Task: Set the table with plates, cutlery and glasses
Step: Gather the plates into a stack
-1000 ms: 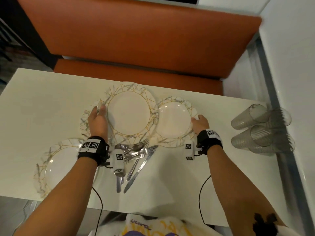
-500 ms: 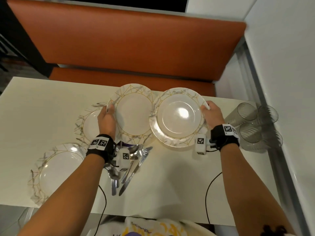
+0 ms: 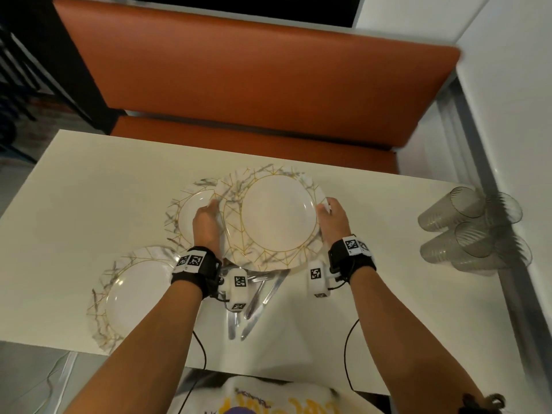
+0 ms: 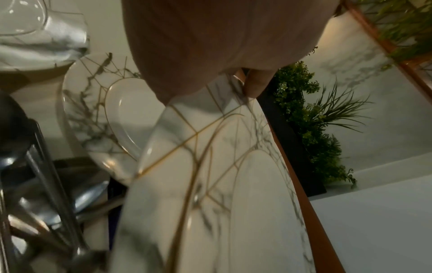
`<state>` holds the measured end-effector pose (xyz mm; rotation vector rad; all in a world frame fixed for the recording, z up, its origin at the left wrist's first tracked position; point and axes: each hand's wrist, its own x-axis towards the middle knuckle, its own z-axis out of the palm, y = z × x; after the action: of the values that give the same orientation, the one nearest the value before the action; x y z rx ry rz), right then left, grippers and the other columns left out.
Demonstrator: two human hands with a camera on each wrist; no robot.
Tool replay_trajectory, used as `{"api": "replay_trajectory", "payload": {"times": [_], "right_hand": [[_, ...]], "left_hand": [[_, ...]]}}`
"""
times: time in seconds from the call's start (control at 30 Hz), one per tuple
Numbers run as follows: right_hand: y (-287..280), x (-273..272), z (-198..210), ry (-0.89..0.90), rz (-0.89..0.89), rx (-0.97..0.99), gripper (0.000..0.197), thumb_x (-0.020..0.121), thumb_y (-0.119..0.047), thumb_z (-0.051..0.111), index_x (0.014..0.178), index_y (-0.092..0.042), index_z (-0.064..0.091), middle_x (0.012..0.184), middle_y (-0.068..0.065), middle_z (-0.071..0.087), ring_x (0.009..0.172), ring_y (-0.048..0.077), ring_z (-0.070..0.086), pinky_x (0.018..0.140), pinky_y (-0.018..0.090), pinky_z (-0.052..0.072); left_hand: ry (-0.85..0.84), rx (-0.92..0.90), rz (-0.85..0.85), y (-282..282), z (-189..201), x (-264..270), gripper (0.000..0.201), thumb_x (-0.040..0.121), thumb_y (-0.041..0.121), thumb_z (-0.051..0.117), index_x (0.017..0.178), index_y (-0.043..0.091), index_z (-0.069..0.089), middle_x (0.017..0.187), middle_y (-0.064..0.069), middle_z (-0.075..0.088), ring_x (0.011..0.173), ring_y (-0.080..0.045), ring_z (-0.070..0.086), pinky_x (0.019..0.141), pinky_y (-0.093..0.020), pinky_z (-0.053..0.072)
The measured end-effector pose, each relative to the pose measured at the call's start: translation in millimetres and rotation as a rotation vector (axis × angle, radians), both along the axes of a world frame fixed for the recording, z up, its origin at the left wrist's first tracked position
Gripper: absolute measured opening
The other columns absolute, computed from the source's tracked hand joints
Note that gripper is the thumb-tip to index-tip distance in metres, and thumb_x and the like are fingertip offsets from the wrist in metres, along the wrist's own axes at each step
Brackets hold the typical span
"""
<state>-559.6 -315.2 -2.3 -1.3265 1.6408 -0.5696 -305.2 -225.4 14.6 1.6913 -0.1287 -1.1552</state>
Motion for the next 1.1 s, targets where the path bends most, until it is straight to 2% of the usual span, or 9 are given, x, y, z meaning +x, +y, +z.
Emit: {"api": "replay_trajectory", "payload": {"times": [0.13,0.27,0.43,0.53,0.6,0.7,0.83,0.93,1.1], "right_hand": [[14.3,56.5,-2.2,0.022,-0.004,0.005,0.041,0.1,-0.032,0.046,0.138,-0.02,0.054,0.135,0.006,0.061,0.123,0.03,0.057,0.106,0.048,0.047],[24.4,117.8,-1.0,0.023,-0.048,0.005,0.043,0.101,-0.03,0.05,0.143,-0.018,0.054,0.143,0.006,0.057,0.131,0.029,0.052,0.108,0.036,0.042],[29.5,187.6,-1.3,0.008,0.014,0.025,0.052,0.101,-0.042,0.049,0.149,-0.024,0.046,0.15,0.004,0.05,0.138,0.026,0.046,0.115,0.038,0.038],[24.7,207.6,-5.2,-0.075,0.097,0.069,0.052,0.098,-0.054,0.046,0.141,-0.027,0.056,0.124,0.0,0.063,0.116,0.021,0.057,0.113,0.045,0.042],[18.5,208.1,-10.6,-0.015,0.108,0.047,0.039,0.099,-0.047,0.048,0.128,-0.028,0.067,0.12,-0.001,0.068,0.111,0.022,0.061,0.106,0.044,0.048],[12.3,199.6,-25.4,0.231,0.037,0.05,0.029,0.095,-0.032,0.057,0.122,-0.027,0.066,0.129,0.005,0.064,0.119,0.029,0.06,0.102,0.038,0.049],[12.5,191.1,-51.4,0.562,0.072,0.24,0.06,0.091,-0.043,0.06,0.143,-0.016,0.047,0.144,0.013,0.05,0.132,0.037,0.046,0.112,0.044,0.036],[13.5,192.9,-59.5,0.503,0.049,0.302,0.068,0.078,-0.047,0.064,0.135,-0.01,0.055,0.136,0.013,0.059,0.121,0.034,0.058,0.104,0.041,0.048],[10.7,188.8,-61.3,0.448,0.008,0.285,0.03,0.09,-0.017,0.066,0.113,0.001,0.07,0.118,0.018,0.07,0.103,0.033,0.066,0.083,0.032,0.052]], "left_hand": [[0.074,-0.08,-0.001,9.6,-17.0,41.7,0.048,0.098,0.047,0.054,0.136,0.019,0.061,0.137,0.002,0.057,0.125,-0.012,0.051,0.117,-0.042,0.03],[0.077,-0.095,0.037,24.7,-2.2,81.5,0.028,0.099,0.034,0.059,0.125,0.022,0.059,0.13,-0.001,0.064,0.13,-0.026,0.055,0.111,-0.049,0.041],[-0.011,-0.092,0.07,46.3,-4.2,130.3,0.076,0.093,0.042,0.072,0.157,0.04,0.033,0.164,0.0,0.04,0.148,-0.029,0.039,0.119,-0.06,0.032],[-0.153,-0.091,0.131,53.0,-11.4,165.6,0.055,0.08,0.053,0.075,0.13,0.058,0.053,0.153,-0.024,0.049,0.14,-0.052,0.046,0.111,-0.068,0.04],[-0.21,-0.076,0.109,55.8,-19.6,190.8,0.037,0.08,0.054,0.074,0.107,0.07,0.055,0.148,-0.031,0.05,0.137,-0.057,0.043,0.106,-0.071,0.038],[-0.234,-0.073,0.073,61.1,-25.6,220.8,0.039,0.079,0.058,0.073,0.111,0.069,0.054,0.15,-0.032,0.046,0.139,-0.059,0.038,0.107,-0.074,0.035],[-0.28,-0.084,0.078,65.8,-29.2,245.5,0.037,0.08,0.059,0.072,0.107,0.074,0.051,0.148,-0.031,0.049,0.138,-0.059,0.04,0.108,-0.075,0.036],[-0.265,-0.099,0.087,67.6,-31.0,255.9,0.039,0.079,0.059,0.073,0.108,0.075,0.051,0.151,-0.033,0.045,0.14,-0.059,0.036,0.109,-0.075,0.034],[-0.267,-0.097,0.077,65.4,-27.6,259.0,0.038,0.081,0.057,0.073,0.114,0.064,0.055,0.139,-0.029,0.059,0.136,-0.061,0.04,0.106,-0.075,0.037]]}}
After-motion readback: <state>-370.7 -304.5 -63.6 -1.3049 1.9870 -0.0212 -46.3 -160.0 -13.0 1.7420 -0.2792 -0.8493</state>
